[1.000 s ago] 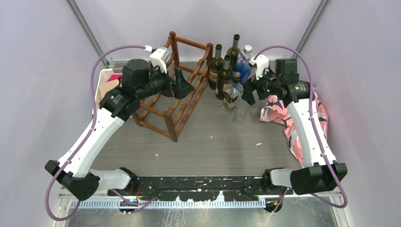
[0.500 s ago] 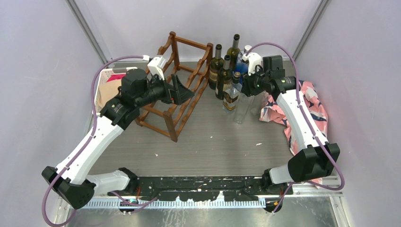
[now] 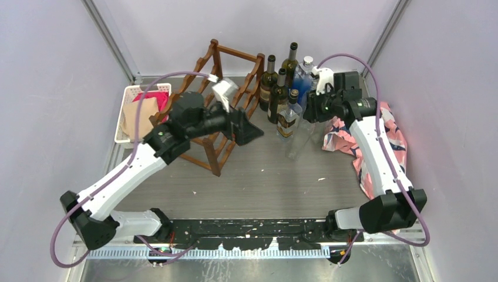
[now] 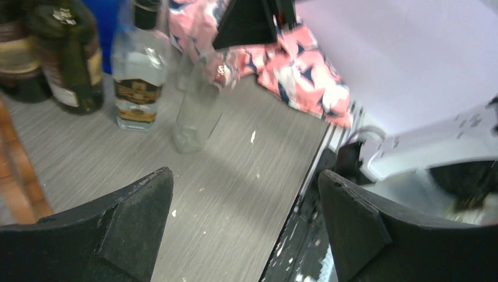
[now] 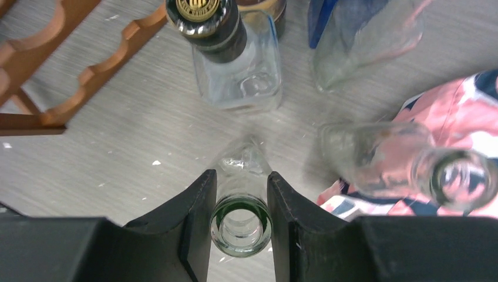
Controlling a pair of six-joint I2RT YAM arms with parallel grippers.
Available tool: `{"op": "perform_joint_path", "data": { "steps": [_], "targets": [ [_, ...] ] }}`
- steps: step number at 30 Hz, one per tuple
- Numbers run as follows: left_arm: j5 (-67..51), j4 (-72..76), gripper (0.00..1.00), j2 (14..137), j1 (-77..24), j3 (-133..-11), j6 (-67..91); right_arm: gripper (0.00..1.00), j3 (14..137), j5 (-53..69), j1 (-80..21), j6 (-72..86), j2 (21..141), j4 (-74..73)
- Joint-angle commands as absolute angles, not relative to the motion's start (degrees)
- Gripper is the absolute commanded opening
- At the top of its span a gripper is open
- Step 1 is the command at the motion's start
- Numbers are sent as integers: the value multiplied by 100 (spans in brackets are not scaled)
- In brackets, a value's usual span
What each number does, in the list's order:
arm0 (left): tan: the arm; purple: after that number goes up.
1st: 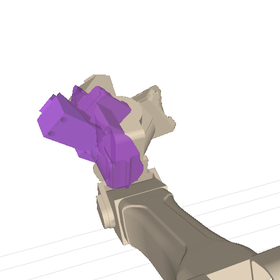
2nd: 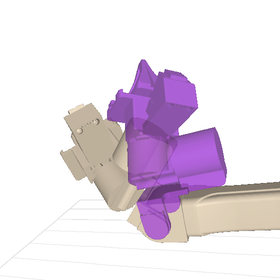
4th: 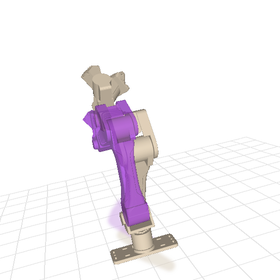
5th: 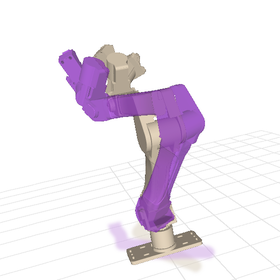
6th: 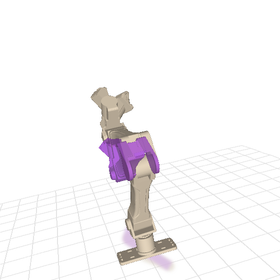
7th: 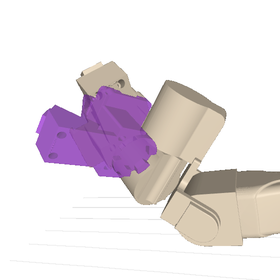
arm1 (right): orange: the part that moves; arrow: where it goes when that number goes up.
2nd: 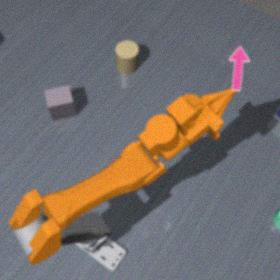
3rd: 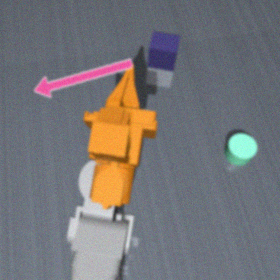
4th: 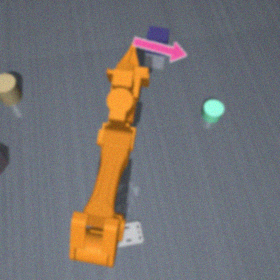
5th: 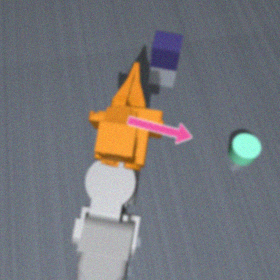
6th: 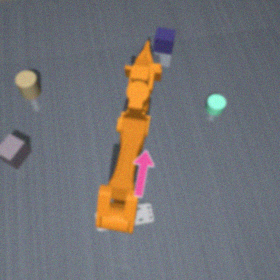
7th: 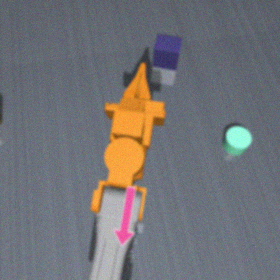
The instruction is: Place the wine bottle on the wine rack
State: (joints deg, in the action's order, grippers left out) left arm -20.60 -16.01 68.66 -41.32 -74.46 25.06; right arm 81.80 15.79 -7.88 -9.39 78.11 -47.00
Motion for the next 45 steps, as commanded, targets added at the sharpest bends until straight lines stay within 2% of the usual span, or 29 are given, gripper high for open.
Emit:
{"op": "perform_joint_path", "data": {
  "steps": [1, 6, 12, 24, 32, 34, 36, 37, 38, 40, 41, 43, 45],
  "targets": [
    [-1789, -1213, 93, 7253, -4995, -7596, 955, 1, 8396, 2229, -541, 123, 7056, -4853],
    [-1516, -1038, 94, 7922, -5742, -7586, -168, 1, 7869, 2801, -91, 984, 6516, -4741],
    [-1153, -384, 95, 8614, -6111, -7451, -222, 1, 7018, 3318, 264, 1688, 5913, -4511],
    [-302, 1365, 96, 9335, -6248, -6529, -886, 1, 6355, 3932, 691, 2228, 5477, -4332],
    [-58, 1720, 96, 9642, -6249, -6252, -1035, 1, 6205, 4294, 822, 2279, 5475, -4390],
    [-44, 1770, 94, 9705, -6249, -6207, -1015, 1, 6144, 4357, 854, 2313, 5483, -4378],
    [-48, 1613, 84, 9753, -6245, -6268, -1019, 1, 6099, 4405, 884, 2326, 5484, -4385],
    [-139, 1459, 74, 9749, -6249, -6309, -1023, 1, 6077, 4425, 895, 2321, 5484, -4398],
    [-249, 1365, 56, 9741, -6249, -6345, -1028, 1, 6055, 4432, 908, 2311, 5484, -4410],
    [-477, 1174, 5, 9703, -6241, -6380, -1011, 1, 6016, 4444, 927, 2261, 5477, -4433],
    [-562, 1088, 0, 9672, -6236, -6379, -1009, 1, 5989, 4440, 931, 2208, 5483, -4454],
    [-841, 904, 0, 9554, -6203, -6347, -1022, 3, 5954, 4454, 933, 1906, 5496, -4576],
    [-1161, 640, 0, 9424, -6129, -6337, -1003, 29, 5977, 4550, 932, 1338, 5559, -4876]
  ]
}}
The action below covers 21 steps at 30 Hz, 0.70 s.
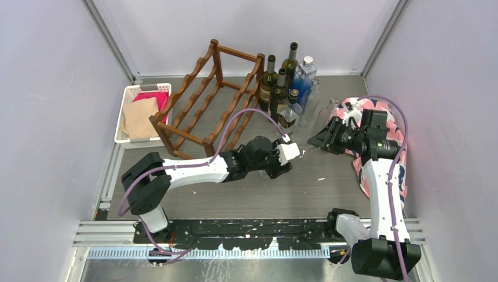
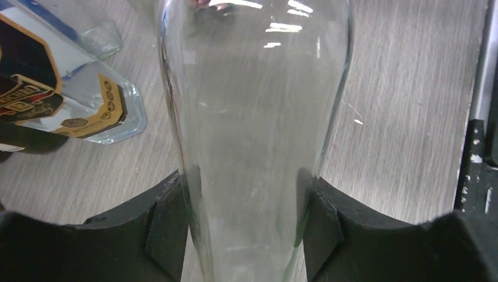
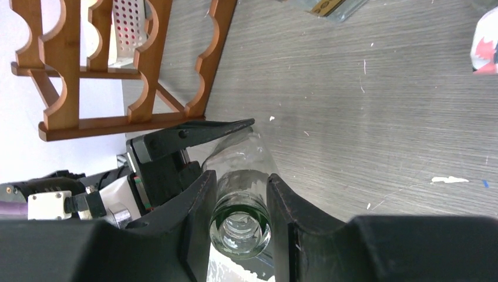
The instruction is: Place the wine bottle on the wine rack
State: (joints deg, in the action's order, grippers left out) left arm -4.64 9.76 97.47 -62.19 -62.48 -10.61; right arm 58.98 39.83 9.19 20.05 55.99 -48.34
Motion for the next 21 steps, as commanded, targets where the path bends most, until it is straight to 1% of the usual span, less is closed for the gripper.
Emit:
{"op": "perform_joint_path", "data": {
  "steps": [1, 2, 3, 4, 6, 7, 10, 14, 15, 17, 21],
  "targets": [
    [-1281, 498, 0, 9356, -6107, -6336, -1013, 43, 6035, 4568, 932, 976, 5616, -5127],
    [-1406, 337, 0, 9286, -6073, -6337, -1053, 57, 6070, 4653, 962, 875, 5666, -5219],
    [-1513, 114, 0, 9218, -6052, -6343, -1112, 73, 6160, 5024, 986, 701, 5741, -5308],
    [-1668, -58, 0, 9157, -6035, -6359, -1205, 80, 6317, 5187, 981, 294, 5814, -5536],
    [-1867, -523, 0, 9056, -6008, -6428, -1359, 91, 6596, 5096, 966, -300, 5944, -5777],
    [-1977, -734, 0, 8997, -5990, -6459, -1448, 95, 6780, 5085, 967, -1007, 6016, -6065],
    [-2136, -1123, 0, 8845, -5939, -6463, -1612, 100, 7402, 5204, 967, -2913, 6308, -7205],
    [-2247, -1522, 0, 8727, -5930, -6534, -1819, 100, 7866, 5496, 946, -6251, 6734, -9619],
    [-2276, -1627, 0, 8725, -5932, -6580, -1852, 100, 7862, 5570, 918, -6828, 6819, -9906],
    [-2340, -1839, 0, 8761, -5933, -6674, -1898, 100, 7717, 5586, 769, -7015, 6845, -9948],
    [-2425, -1955, 0, 8820, -5928, -6821, -1902, 100, 7531, 5284, 58, -7174, 6843, -9805]
  ]
}}
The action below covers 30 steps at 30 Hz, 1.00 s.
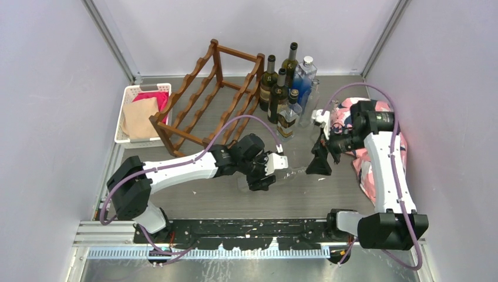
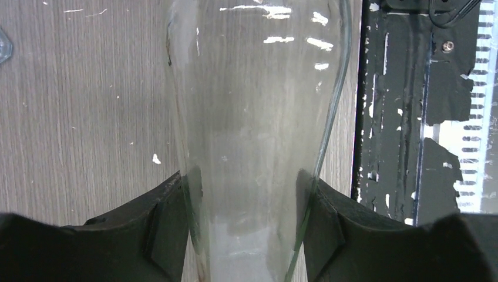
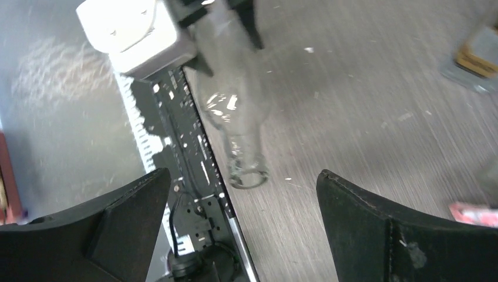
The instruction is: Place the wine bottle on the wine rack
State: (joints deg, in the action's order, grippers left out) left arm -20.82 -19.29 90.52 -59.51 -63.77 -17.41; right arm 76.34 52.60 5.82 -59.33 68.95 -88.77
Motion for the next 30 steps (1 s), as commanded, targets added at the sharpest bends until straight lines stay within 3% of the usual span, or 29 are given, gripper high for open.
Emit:
{"op": "perform_joint_path", "data": {
  "steps": [1, 12, 21, 30],
  "targets": [
    [-2455, -1947, 0, 8830, -5925, -6849, -1885, 100, 7460, 5243, -140, -7156, 6821, -9700],
    [-2699, -1796, 0, 8971, -5943, -7093, -1597, 100, 6526, 4822, -914, -6431, 6289, -7483],
    [-2945, -1756, 0, 9094, -5977, -7179, -1504, 98, 6324, 4937, -1283, -6874, 6148, -7286],
    [-2984, -1750, 0, 9125, -6014, -7242, -1468, 85, 6214, 4877, -1552, -7059, 6218, -7238]
  ]
}}
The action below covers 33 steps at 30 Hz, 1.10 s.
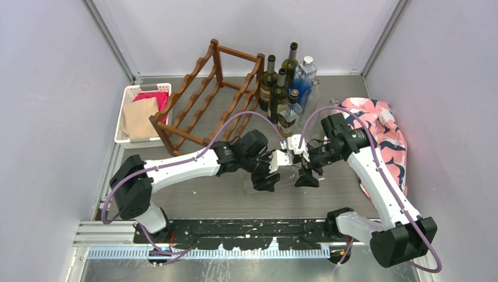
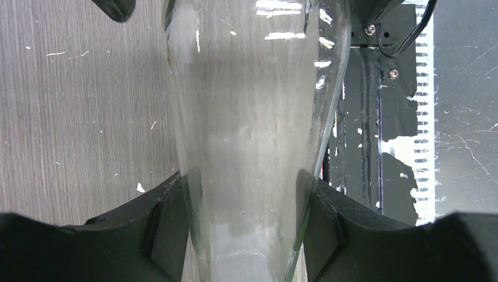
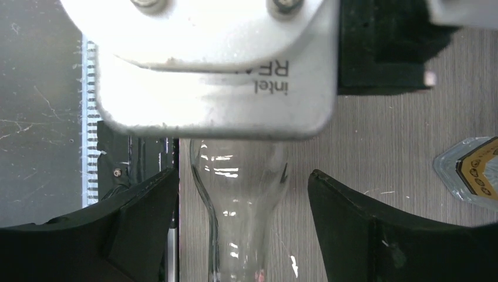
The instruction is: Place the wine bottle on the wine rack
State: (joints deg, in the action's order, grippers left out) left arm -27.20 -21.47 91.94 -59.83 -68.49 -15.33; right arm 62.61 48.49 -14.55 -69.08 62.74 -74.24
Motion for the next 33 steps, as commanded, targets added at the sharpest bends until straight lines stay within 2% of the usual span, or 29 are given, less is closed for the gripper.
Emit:
{"op": "perform_joint_path", "data": {
  "steps": [1, 10, 14, 22, 29, 33],
  "targets": [
    [-2984, -1724, 0, 9126, -6017, -7242, -1465, 85, 6179, 4856, -1561, -7030, 6214, -7179],
    [-2992, -1587, 0, 9118, -6056, -7236, -1407, 78, 5932, 4795, -1600, -6294, 5967, -6357],
    [-3023, -1557, 0, 9122, -6056, -7233, -1413, 85, 5758, 4924, -1603, -6050, 5754, -6023],
    [-3056, -1639, 0, 9142, -6058, -7237, -1446, 93, 5771, 5119, -1602, -6339, 5509, -6167],
    [-3041, -1642, 0, 9149, -6062, -7250, -1451, 89, 5990, 5368, -1611, -6709, 5791, -6745],
    [-3041, -1632, 0, 9154, -6056, -7264, -1452, 82, 5964, 5254, -1632, -6725, 5870, -6776]
  ]
}}
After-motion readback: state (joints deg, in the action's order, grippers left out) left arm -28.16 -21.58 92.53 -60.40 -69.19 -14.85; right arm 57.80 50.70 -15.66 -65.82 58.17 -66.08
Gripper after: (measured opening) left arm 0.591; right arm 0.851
